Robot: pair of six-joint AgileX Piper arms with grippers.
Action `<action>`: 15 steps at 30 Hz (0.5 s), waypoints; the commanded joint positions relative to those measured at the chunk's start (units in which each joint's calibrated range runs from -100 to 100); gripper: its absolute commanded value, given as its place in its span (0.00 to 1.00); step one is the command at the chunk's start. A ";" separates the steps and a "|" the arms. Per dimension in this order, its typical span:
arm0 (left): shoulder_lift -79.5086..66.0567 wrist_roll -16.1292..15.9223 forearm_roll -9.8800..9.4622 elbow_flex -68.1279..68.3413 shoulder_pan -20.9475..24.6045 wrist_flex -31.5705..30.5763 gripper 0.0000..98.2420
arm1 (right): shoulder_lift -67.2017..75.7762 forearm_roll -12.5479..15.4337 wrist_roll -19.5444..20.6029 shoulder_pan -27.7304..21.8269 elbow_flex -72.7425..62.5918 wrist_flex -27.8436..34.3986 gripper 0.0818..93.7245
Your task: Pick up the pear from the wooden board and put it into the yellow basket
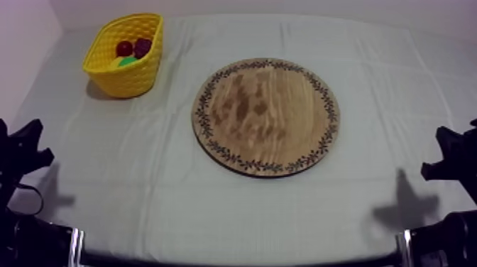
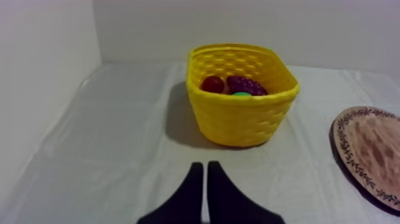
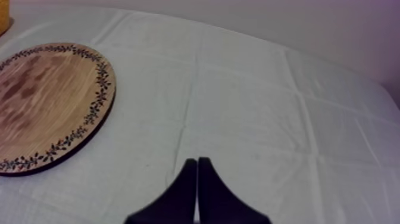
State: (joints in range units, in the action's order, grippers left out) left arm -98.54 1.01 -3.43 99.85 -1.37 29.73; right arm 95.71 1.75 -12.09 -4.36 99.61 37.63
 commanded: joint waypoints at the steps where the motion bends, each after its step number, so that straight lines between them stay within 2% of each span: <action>1: -0.66 -0.16 0.33 0.02 0.35 0.81 0.00 | 0.05 -0.02 0.00 -0.01 0.05 0.03 0.00; 15: -1.20 -0.26 -0.10 0.04 2.18 0.28 0.00 | 0.05 -0.02 0.00 -0.01 0.05 0.03 0.00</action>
State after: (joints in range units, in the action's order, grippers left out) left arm -99.69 0.86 -3.52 99.85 0.80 30.06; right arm 95.71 1.75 -12.09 -4.36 99.61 37.63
